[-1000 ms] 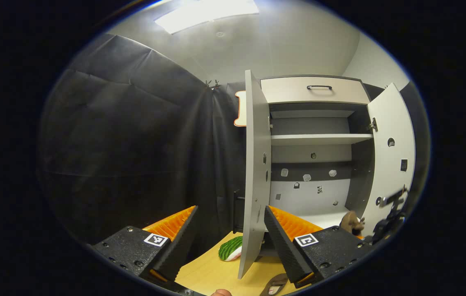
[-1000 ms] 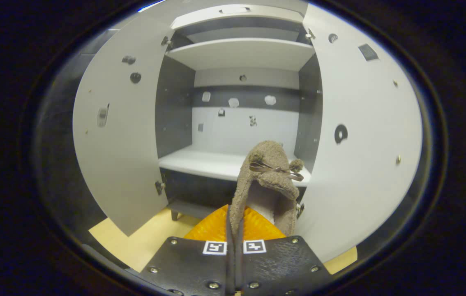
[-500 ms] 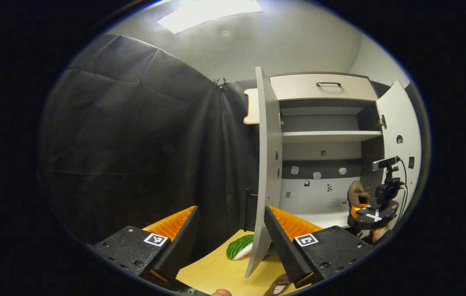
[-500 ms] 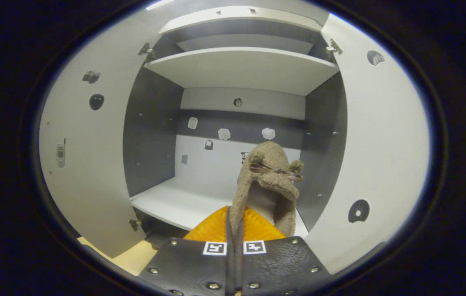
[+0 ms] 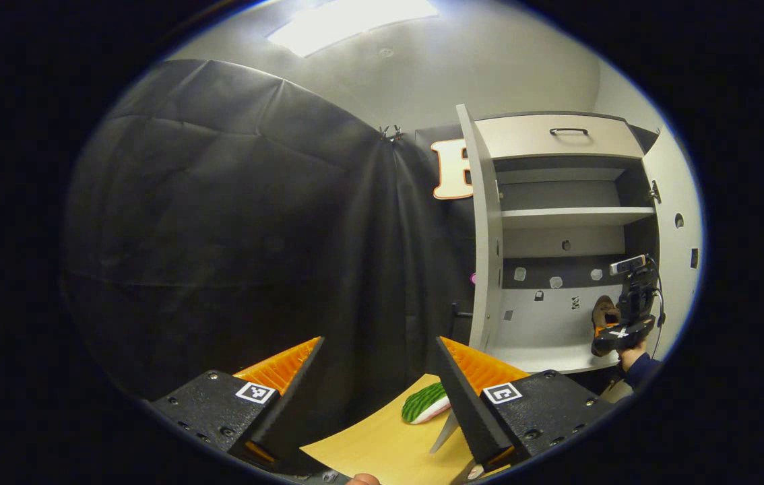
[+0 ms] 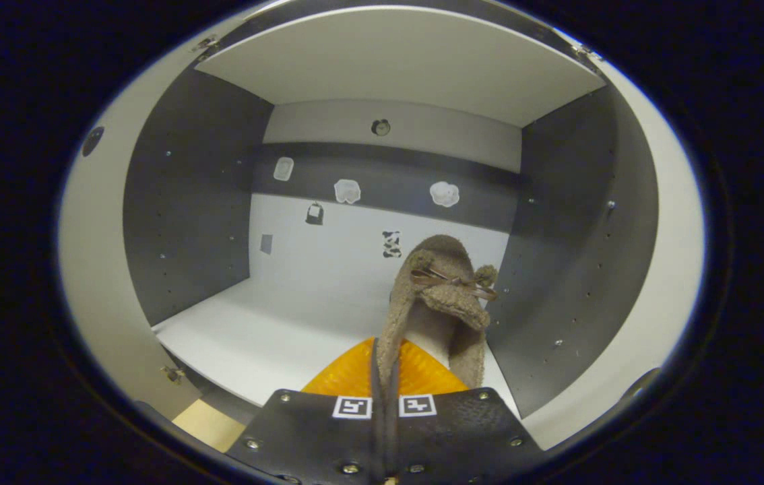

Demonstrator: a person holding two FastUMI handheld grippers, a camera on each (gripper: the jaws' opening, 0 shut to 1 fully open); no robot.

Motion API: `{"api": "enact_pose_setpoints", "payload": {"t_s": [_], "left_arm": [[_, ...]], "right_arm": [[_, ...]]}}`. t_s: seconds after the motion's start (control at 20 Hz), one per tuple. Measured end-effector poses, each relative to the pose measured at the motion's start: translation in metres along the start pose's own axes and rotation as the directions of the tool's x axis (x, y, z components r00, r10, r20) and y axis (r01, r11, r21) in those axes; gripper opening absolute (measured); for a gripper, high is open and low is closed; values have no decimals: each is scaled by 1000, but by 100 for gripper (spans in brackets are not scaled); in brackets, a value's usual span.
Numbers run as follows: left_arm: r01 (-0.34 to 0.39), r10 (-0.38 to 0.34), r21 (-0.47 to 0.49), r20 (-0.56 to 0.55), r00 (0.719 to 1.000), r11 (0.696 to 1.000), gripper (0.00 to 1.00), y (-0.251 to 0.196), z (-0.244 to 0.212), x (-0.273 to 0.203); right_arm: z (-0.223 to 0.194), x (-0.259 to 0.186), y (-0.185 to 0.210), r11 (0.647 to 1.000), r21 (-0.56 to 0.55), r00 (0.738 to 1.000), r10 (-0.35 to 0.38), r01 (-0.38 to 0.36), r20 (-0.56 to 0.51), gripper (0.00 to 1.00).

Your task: Grab one shoe with the right hand and put it into the shoe cabinet, grab the other shoe with the left hand and put it into the shoe cabinet; then close the right door with the right hand and the left door with the left hand.

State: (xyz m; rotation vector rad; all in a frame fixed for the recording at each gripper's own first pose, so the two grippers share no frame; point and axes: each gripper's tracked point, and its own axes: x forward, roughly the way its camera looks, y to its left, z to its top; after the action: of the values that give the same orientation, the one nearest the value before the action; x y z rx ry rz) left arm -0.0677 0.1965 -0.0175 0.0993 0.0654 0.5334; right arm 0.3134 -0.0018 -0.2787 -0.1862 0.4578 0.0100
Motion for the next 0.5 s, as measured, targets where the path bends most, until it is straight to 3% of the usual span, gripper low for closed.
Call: {"api": "enact_pose_setpoints", "payload": {"t_s": [0.25,0.4,0.45,0.5], "left_arm": [[-10,10,1,-8,1000,1000,96,1,-3,-1],[1,-1,9,-3,1000,1000,96,-3,-2,-3],[9,-9,10,1,1000,1000,96,-5,-1,-4],[21,-21,12,6,1000,1000,96,-7,1,-7]], "right_arm": [[-26,18,11,999,-17,996,34,-35,-84,1],[-20,18,14,1000,4,998,28,-28,-62,4],[-15,19,10,1000,3,999,14,-14,-48,13],[-9,15,10,1000,14,999,20,-19,-30,17]]}}
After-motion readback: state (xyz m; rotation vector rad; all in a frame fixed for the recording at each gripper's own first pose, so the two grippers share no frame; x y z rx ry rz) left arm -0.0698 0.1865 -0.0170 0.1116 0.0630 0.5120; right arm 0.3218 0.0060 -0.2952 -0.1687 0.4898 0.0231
